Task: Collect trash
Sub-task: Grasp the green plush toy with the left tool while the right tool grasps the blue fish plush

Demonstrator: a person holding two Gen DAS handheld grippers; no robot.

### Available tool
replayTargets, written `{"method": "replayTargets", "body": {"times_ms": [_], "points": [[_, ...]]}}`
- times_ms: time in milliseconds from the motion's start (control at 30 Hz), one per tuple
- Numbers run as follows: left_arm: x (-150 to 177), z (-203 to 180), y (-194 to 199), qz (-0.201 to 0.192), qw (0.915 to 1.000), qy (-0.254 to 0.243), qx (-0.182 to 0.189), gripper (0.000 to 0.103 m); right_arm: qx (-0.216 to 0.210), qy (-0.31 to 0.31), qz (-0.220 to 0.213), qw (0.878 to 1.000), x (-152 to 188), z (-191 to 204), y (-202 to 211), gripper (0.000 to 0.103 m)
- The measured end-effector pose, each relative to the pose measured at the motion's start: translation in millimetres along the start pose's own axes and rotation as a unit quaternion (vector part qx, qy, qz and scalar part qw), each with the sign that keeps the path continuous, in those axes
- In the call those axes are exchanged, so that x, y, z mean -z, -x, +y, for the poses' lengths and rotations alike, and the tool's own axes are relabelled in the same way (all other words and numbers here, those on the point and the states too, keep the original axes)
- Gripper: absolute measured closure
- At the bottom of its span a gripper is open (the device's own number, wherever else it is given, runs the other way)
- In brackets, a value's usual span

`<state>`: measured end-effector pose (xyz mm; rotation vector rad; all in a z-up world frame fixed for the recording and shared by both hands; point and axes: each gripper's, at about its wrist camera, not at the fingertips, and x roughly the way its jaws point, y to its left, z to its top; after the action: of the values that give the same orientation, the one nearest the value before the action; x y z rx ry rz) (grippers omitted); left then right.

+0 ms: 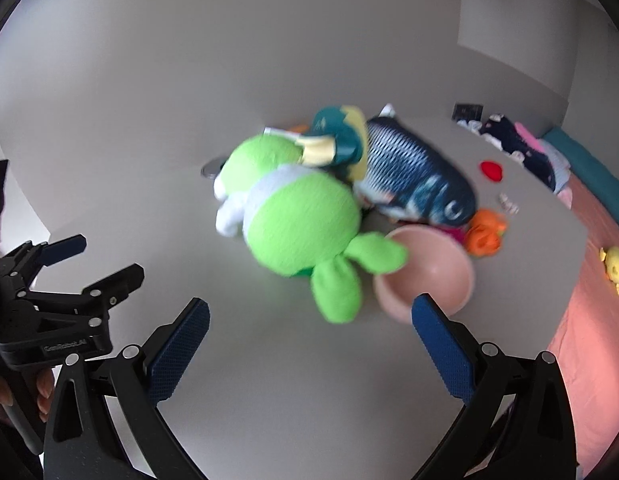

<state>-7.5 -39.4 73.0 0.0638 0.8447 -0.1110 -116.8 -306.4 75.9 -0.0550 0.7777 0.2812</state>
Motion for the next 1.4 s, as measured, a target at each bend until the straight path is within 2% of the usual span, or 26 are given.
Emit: {"method": "replayTargets", "body": {"times_ms": [267, 533, 600, 800, 867, 967, 1033, 1067, 1100, 1167, 1233, 1267, 1400], "points": [[-33, -47, -17, 0.002, 0.9991, -0.039, 0.017, 0.006, 0.021, 0.003, -0.024, 0.999, -46, -36, 7, 0.002], [-55, -85, -54, 0.022, 0.9978, -0.052, 0.037, 0.006, 0.024, 0.013, -0.007, 1.0, -79, -61, -37, 0.002], [-59, -92, -60, 0.025, 0.9974, -0.054, 0.04, 0.006, 0.024, 0.019, 0.002, 1.0, -87, -63, -53, 0.008], [-68, -105, -80, 0.039, 0.997, -0.053, 0.041, 0.006, 0.018, 0.02, 0.044, 0.999, -99, -71, -95, 0.038], [-73, -107, -89, 0.049, 0.9969, -0.046, 0.042, 0.006, 0.04, 0.032, 0.055, 0.997, -97, -72, -108, 0.061], [-78, -107, -101, 0.062, 0.996, -0.027, 0.059, 0.006, 0.018, 0.009, 0.062, 0.998, -94, -81, -113, 0.073], [-79, -108, -105, 0.059, 0.9961, -0.015, 0.063, 0.006, 0.006, -0.003, 0.056, 0.998, -94, -86, -108, 0.077], [-79, -107, -106, 0.057, 0.9963, -0.008, 0.064, 0.008, -0.005, -0.012, 0.052, 0.999, -95, -89, -105, 0.078], [-78, -105, -107, 0.054, 0.9964, -0.001, 0.066, 0.014, -0.012, -0.019, 0.047, 0.999, -97, -93, -103, 0.079], [-75, -100, -104, 0.044, 0.9962, 0.016, 0.073, 0.048, -0.014, -0.025, 0.031, 0.999, -99, -96, -94, 0.08], [-73, -95, -97, 0.026, 0.9966, 0.023, 0.075, 0.06, -0.014, -0.03, 0.013, 0.999, -102, -98, -84, 0.08], [-72, -92, -92, 0.014, 0.9967, 0.027, 0.076, 0.065, -0.015, -0.033, 0.003, 0.999, -103, -99, -78, 0.08], [-72, -79, -58, -0.03, 0.9951, 0.037, 0.087, 0.068, -0.01, -0.038, -0.031, 0.999, -110, -100, -54, 0.081]]}}
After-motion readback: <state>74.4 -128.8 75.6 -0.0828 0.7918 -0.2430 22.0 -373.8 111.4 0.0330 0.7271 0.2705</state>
